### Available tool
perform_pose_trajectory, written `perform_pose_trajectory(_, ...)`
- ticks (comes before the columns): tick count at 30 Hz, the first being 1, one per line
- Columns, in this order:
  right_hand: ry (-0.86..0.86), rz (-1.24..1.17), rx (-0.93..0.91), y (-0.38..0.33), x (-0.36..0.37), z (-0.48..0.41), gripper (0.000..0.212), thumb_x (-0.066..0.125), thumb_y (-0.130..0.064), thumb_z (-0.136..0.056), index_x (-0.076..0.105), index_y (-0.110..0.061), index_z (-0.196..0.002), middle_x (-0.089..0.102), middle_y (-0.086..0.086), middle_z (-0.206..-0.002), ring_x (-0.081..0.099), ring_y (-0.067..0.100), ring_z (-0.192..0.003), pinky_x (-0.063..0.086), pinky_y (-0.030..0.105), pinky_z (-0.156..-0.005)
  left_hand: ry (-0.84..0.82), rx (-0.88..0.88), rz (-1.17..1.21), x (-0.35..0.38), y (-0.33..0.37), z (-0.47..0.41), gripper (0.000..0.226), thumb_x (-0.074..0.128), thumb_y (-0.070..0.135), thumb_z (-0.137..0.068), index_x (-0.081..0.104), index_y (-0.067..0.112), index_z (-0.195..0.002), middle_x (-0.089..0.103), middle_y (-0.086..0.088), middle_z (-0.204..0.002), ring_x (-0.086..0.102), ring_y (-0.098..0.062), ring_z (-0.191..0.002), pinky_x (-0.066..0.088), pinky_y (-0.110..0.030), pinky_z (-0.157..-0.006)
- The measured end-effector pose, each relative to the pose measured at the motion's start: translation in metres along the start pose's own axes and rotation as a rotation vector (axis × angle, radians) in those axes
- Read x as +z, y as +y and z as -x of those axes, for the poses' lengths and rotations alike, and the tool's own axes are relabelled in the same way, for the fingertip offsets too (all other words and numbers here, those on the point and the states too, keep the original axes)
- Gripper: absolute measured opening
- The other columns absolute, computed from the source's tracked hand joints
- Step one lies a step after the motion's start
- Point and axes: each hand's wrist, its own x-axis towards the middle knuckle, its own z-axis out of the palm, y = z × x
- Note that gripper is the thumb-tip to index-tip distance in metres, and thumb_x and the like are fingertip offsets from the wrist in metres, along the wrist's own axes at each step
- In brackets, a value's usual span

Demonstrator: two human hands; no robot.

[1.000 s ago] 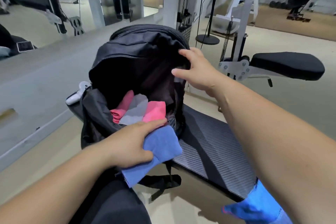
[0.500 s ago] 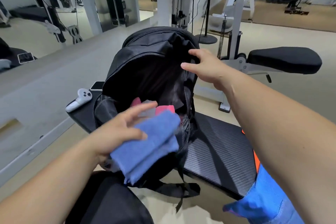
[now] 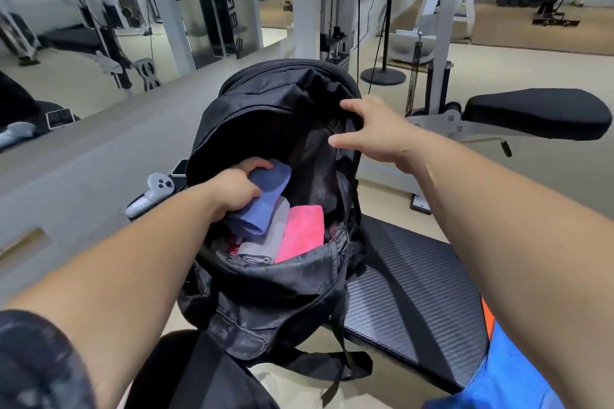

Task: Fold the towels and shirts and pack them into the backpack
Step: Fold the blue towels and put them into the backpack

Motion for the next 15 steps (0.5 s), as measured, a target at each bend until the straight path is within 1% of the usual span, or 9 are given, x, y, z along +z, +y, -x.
perform_pose_trajectory(2, -0.01, 0.011, -0.006, 0.003, -0.002, 0.001, 0.082, 0.078, -0.037, -0.084, 0.038, -0.02, -0.153, 0.028, 0.001, -0.154, 0.034, 0.016, -0.14, 0.027, 0.021, -0.103, 0.024, -0.007, 0.14, 0.0, -0.009, -0.004, 0.059, 0.055, -0.009, -0.087, 0.059, 0.034, -0.128, 0.06, -0.009, -0.132, 0.06, -0.022, -0.103, 0.051, -0.03, -0.087)
perform_pose_trajectory(3, -0.012, 0.004, -0.008, 0.004, -0.002, 0.001, 0.082, 0.079, -0.037, -0.084, 0.038, -0.021, -0.154, 0.029, 0.0, -0.154, 0.035, 0.016, -0.139, 0.028, 0.021, -0.103, 0.025, -0.007, 0.11, 0.0, -0.014, -0.006, 0.059, 0.055, -0.008, -0.089, 0.058, 0.033, -0.131, 0.059, -0.01, -0.135, 0.06, -0.024, -0.106, 0.05, -0.031, -0.09)
perform_pose_trajectory(6, -0.028, -0.01, -0.017, 0.006, -0.002, 0.0, 0.084, 0.08, -0.038, -0.082, 0.038, -0.021, -0.154, 0.029, -0.002, -0.153, 0.036, 0.015, -0.138, 0.029, 0.022, -0.102, -0.032, -0.035, -0.326, 0.001, -0.028, -0.017, 0.062, 0.054, 0.006, -0.096, 0.042, 0.031, -0.151, 0.049, -0.012, -0.148, 0.054, -0.029, -0.123, 0.041, -0.025, -0.097)
perform_pose_trajectory(8, -0.04, -0.001, -0.025, 0.007, -0.002, -0.001, 0.086, 0.08, -0.039, -0.082, 0.037, -0.022, -0.154, 0.025, -0.003, -0.156, 0.034, 0.015, -0.14, 0.028, 0.022, -0.104, -0.065, -0.068, -0.676, 0.001, -0.029, -0.021, 0.065, 0.05, 0.024, -0.099, 0.025, 0.038, -0.157, 0.034, -0.013, -0.159, 0.045, -0.034, -0.136, 0.037, -0.031, -0.11)
perform_pose_trajectory(9, -0.045, 0.01, -0.027, 0.007, -0.002, -0.001, 0.087, 0.08, -0.039, -0.081, 0.036, -0.022, -0.155, 0.023, -0.003, -0.158, 0.032, 0.015, -0.142, 0.027, 0.022, -0.105, -0.067, -0.075, -0.844, 0.001, -0.029, -0.023, 0.065, 0.049, 0.031, -0.099, 0.021, 0.04, -0.157, 0.031, -0.013, -0.159, 0.043, -0.037, -0.136, 0.038, -0.038, -0.111)
perform_pose_trajectory(11, -0.054, 0.023, -0.027, 0.007, -0.002, 0.0, 0.089, 0.081, -0.04, -0.081, 0.035, -0.024, -0.156, 0.018, -0.003, -0.161, 0.028, 0.015, -0.145, 0.024, 0.021, -0.107, -0.019, -0.02, -1.12, 0.002, -0.028, -0.02, 0.06, 0.05, 0.036, -0.096, 0.03, 0.036, -0.152, 0.038, -0.01, -0.146, 0.046, -0.036, -0.128, 0.044, -0.043, -0.103)
perform_pose_trajectory(13, -0.058, 0.029, -0.03, 0.008, -0.002, 0.001, 0.09, 0.081, -0.04, -0.081, 0.034, -0.025, -0.156, 0.014, -0.003, -0.163, 0.026, 0.016, -0.147, 0.022, 0.021, -0.107, 0.042, 0.171, -1.269, 0.001, -0.027, -0.015, 0.049, 0.051, 0.037, -0.094, 0.045, 0.03, -0.142, 0.045, -0.006, -0.135, 0.048, -0.031, -0.121, 0.045, -0.041, -0.098)
perform_pose_trajectory(14, -0.059, 0.034, -0.032, 0.009, -0.002, 0.003, 0.09, 0.081, -0.04, -0.081, 0.034, -0.026, -0.156, 0.013, -0.003, -0.164, 0.025, 0.016, -0.148, 0.021, 0.02, -0.106, 0.014, 0.227, -1.275, -0.001, -0.029, -0.013, 0.048, 0.05, 0.04, -0.095, 0.046, 0.029, -0.142, 0.046, -0.005, -0.14, 0.047, -0.03, -0.125, 0.043, -0.04, -0.102)
perform_pose_trajectory(15, -0.057, 0.038, -0.035, 0.01, -0.001, 0.004, 0.089, 0.081, -0.039, -0.081, 0.034, -0.027, -0.156, 0.013, -0.002, -0.164, 0.025, 0.016, -0.148, 0.021, 0.02, -0.106, -0.047, 0.236, -1.239, -0.005, -0.031, -0.012, 0.053, 0.048, 0.045, -0.098, 0.041, 0.03, -0.148, 0.04, -0.004, -0.15, 0.042, -0.029, -0.135, 0.039, -0.04, -0.109)
